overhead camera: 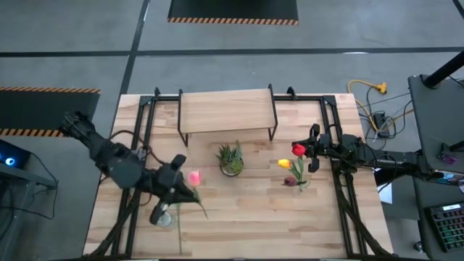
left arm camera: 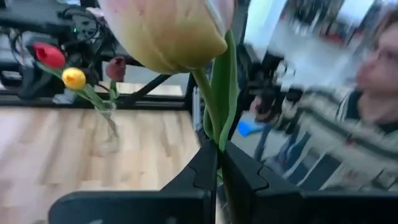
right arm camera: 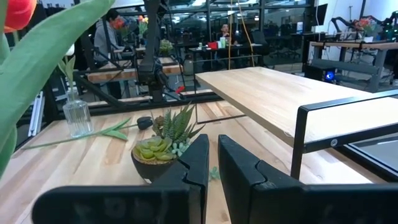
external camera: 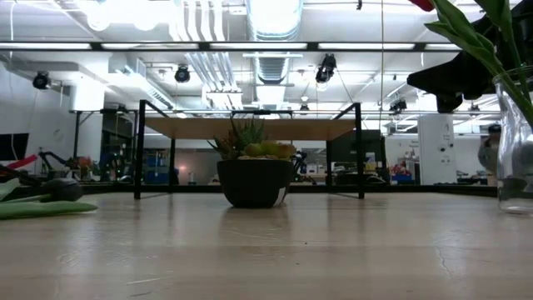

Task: Pick and place flowers into a vace then onto a shelf
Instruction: Put the pink flower into the left transparent vase

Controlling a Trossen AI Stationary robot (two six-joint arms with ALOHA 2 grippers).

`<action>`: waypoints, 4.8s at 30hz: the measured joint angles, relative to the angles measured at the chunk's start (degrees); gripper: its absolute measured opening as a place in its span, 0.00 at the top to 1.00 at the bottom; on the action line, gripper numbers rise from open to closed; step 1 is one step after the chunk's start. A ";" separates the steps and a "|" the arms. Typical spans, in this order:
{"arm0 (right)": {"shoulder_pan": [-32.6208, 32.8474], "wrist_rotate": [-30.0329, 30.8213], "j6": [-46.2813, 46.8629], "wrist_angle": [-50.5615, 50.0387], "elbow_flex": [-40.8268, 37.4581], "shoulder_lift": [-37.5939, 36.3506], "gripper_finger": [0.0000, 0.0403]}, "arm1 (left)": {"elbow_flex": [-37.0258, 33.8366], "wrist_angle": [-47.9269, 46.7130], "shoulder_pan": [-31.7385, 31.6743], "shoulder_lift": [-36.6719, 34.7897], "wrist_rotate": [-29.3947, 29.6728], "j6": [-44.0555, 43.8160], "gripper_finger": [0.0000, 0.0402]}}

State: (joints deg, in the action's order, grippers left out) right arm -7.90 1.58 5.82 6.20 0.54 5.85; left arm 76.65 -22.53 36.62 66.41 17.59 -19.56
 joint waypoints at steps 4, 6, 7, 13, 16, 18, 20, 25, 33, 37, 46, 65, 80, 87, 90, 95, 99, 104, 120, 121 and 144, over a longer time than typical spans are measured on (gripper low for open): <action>0.01 0.01 0.00 0.02 0.00 0.00 0.93 | 11.60 -12.22 2.86 5.13 3.28 6.06 1.00; 0.02 0.00 0.07 0.02 0.00 0.00 0.93 | 16.64 -17.66 3.60 7.64 3.78 8.54 1.00; 0.02 0.00 0.08 0.02 0.00 0.00 0.93 | 18.71 -20.13 3.92 8.65 3.95 9.64 1.00; 0.02 0.01 0.21 0.02 0.00 -0.02 0.93 | 23.60 -26.10 4.36 11.12 8.20 8.16 1.00; 0.01 0.01 0.20 0.02 0.00 -0.02 0.93 | 22.12 -26.18 4.36 10.60 8.63 5.92 1.00; 0.00 0.02 0.20 0.02 0.00 -0.02 0.93 | 20.73 -26.16 4.36 9.98 9.57 3.79 1.00; 0.02 0.01 0.20 0.02 0.00 -0.02 0.93 | 19.41 -26.16 4.36 9.24 9.60 1.67 1.00; 0.01 0.02 0.20 0.04 0.00 -0.02 0.93 | 15.66 -25.72 4.36 7.32 9.71 0.28 1.00; 0.01 0.04 1.12 0.04 0.00 -0.07 0.93 | 10.42 -25.35 4.35 1.72 11.72 -8.43 1.00; 0.00 0.04 1.31 0.07 0.00 -0.07 0.93 | 6.71 -24.10 5.14 0.24 11.93 -9.74 1.00; 0.00 0.04 1.55 0.07 0.00 -0.04 0.93 | -0.20 -19.21 5.88 -2.31 11.53 -14.98 1.00; 0.00 0.04 1.71 0.04 0.00 0.00 0.93 | 7.84 -29.72 9.71 -2.01 4.02 -38.59 1.00; 0.02 0.04 1.71 0.04 0.00 0.00 0.93 | 4.96 -30.98 17.28 -1.97 5.46 -26.19 1.00; 0.02 0.04 1.70 0.04 0.00 0.00 0.93 | 4.58 -33.09 18.23 -2.06 6.79 -20.99 1.00; 0.01 0.04 1.70 0.04 0.00 -0.02 0.93 | 4.58 -33.56 18.23 -2.08 6.88 -19.24 1.00; 0.02 0.04 1.68 0.04 0.00 -0.02 0.93 | 4.41 -33.46 18.23 -2.06 7.56 -17.49 1.00; 0.00 0.04 1.68 0.04 0.00 -0.05 0.93 | 3.71 -33.25 18.23 -2.06 8.34 -17.43 1.00; 0.02 0.04 1.68 0.04 0.00 -0.07 0.93 | 1.28 -33.47 18.63 -2.06 9.60 -17.39 1.00; 0.01 0.07 1.51 0.07 0.00 -0.04 0.93 | 2.11 -30.39 18.72 -2.43 11.79 -17.04 1.00; 0.02 0.07 1.51 0.07 0.00 -0.04 0.93 | 2.21 -30.39 18.72 -2.43 12.05 -16.96 1.00; 0.02 0.08 1.64 0.15 0.00 0.00 0.93 | 2.20 -30.17 18.98 -3.30 11.39 -22.76 1.00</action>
State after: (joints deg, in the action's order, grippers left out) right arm -7.88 1.67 7.46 6.34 0.54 5.85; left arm 78.85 -52.70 55.59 63.11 28.98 -42.33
